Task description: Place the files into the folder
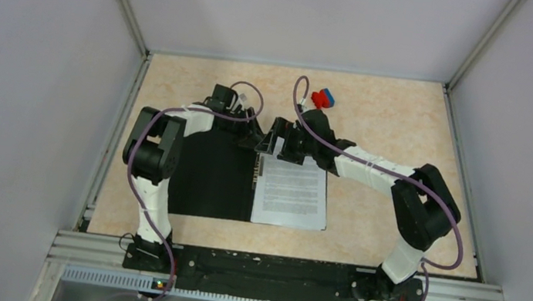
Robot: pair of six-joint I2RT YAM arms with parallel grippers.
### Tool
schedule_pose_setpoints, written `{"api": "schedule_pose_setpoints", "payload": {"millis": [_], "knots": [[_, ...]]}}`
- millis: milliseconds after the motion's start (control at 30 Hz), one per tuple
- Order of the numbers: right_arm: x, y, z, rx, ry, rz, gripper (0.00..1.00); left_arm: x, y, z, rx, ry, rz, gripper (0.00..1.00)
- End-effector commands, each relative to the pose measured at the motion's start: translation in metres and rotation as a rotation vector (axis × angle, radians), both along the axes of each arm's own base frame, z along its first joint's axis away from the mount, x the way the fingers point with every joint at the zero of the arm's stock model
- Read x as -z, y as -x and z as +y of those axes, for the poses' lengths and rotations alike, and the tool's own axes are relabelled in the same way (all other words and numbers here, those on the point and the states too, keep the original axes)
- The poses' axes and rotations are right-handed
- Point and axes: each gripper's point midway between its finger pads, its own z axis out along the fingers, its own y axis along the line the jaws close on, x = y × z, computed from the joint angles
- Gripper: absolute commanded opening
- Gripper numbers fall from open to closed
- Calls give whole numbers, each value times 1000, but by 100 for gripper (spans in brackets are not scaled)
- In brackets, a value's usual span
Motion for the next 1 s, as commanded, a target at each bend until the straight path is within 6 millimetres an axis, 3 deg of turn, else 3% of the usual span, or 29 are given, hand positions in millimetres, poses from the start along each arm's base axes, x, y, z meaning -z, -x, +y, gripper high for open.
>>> {"api": "schedule_pose_setpoints", "payload": {"millis": [0, 567, 967], "knots": [[-23, -13, 9, -7, -39, -64, 95, -19, 0, -8, 28, 42, -50, 59], [-22, -16, 10, -4, -28, -70, 95, -12, 3, -6, 53, -14, -50, 59], [-18, -17, 10, -2, -18, -67, 95, -33, 6, -16, 80, 32, -83, 58]]}}
